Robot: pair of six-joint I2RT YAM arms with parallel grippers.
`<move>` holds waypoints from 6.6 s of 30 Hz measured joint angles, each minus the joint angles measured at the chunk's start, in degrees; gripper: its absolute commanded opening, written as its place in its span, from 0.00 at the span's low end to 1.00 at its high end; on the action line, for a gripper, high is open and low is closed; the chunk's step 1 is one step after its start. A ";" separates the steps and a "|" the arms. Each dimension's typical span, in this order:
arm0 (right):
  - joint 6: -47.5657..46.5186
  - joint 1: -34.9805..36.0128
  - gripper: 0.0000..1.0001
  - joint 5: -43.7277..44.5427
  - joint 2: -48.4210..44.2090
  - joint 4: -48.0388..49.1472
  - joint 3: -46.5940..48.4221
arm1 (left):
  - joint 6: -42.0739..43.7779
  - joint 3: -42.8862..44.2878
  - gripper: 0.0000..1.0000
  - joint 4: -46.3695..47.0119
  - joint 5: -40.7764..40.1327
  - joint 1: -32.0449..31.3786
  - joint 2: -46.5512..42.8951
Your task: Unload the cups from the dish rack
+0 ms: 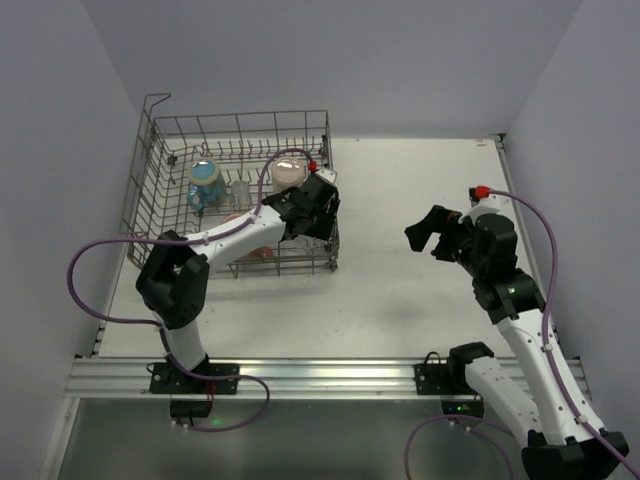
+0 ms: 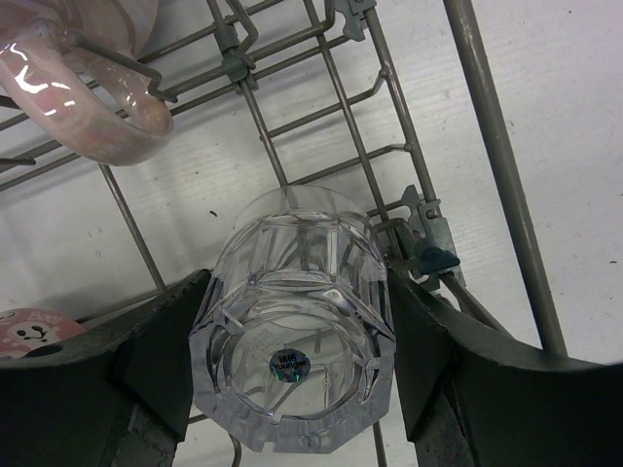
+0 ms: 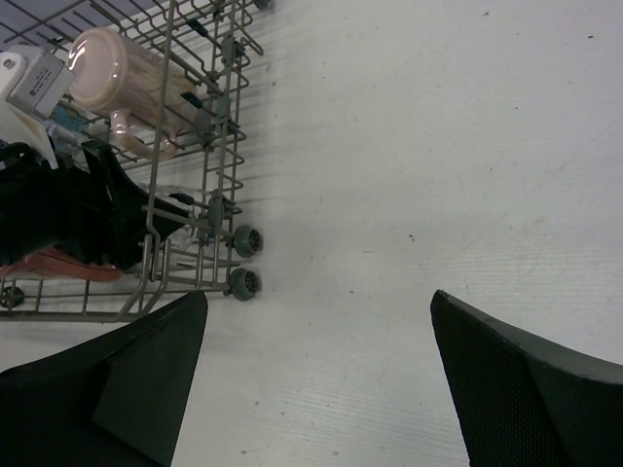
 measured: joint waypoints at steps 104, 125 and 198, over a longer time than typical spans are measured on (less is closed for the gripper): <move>88.28 8.76 0.00 -59.30 46.53 101.29 -5.14 | 6.08 -32.79 1.00 38.29 38.03 0.07 -49.00; 27.26 -11.21 0.00 -44.28 29.94 25.38 10.43 | 2.38 -21.18 1.00 15.26 4.00 0.04 -39.67; 1.14 -7.10 0.63 25.33 40.06 -20.59 23.34 | -4.33 -4.17 1.00 -9.99 -12.98 16.92 -25.83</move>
